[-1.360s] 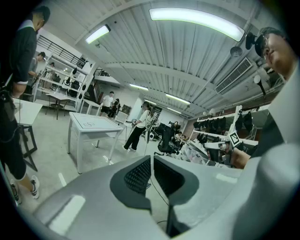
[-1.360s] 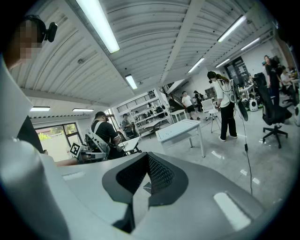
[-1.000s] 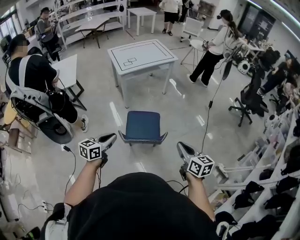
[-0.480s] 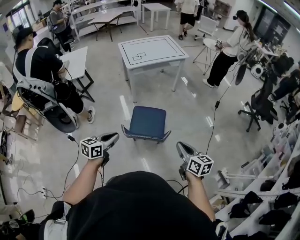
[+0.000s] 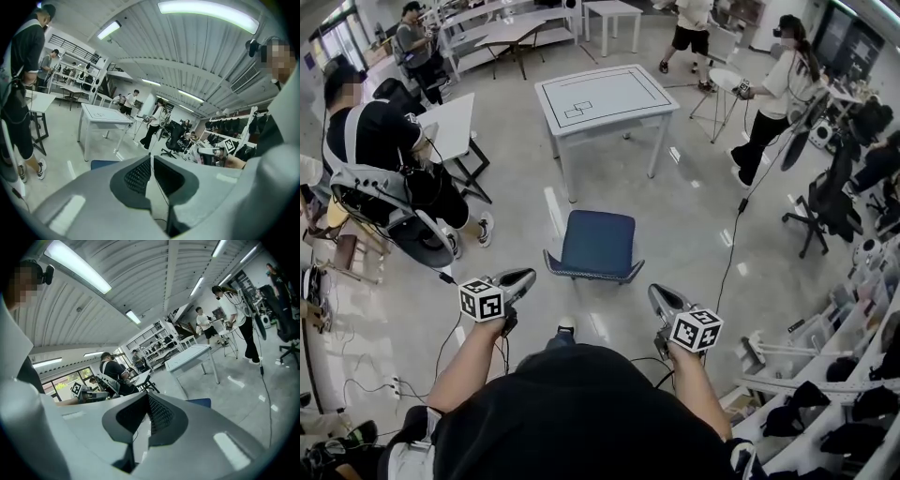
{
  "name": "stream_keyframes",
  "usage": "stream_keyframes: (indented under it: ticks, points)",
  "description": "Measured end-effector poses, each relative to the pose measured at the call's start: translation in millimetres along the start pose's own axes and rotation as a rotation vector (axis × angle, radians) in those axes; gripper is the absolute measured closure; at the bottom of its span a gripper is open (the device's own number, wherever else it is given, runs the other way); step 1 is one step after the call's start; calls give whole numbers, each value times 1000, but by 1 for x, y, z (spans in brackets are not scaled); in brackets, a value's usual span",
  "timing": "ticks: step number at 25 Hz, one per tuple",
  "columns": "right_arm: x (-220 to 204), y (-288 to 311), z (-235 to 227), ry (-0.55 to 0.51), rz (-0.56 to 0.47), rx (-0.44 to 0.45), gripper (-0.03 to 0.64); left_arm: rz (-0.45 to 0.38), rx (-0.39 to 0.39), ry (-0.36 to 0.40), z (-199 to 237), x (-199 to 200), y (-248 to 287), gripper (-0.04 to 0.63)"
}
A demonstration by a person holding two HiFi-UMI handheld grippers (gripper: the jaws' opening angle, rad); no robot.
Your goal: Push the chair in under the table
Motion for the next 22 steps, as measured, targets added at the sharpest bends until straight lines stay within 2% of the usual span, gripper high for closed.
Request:
stream_keyframes:
  ticks: [9,22]
  points:
    - [19,15,1,-18,-32,-58,586,15,-102,9,21,21,40,583]
    - [42,67,4,-1,-69,-109,586,16,-198,17,91,69,84,594]
Point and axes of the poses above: the fingertips, and each gripper's own axes: y forward along the fingers, z to its left, x out of its top, the point moved 8 cm from there along -y, backward along the fingers, and after that the axes turned 6 degrees about x, right-handed, at the moved point
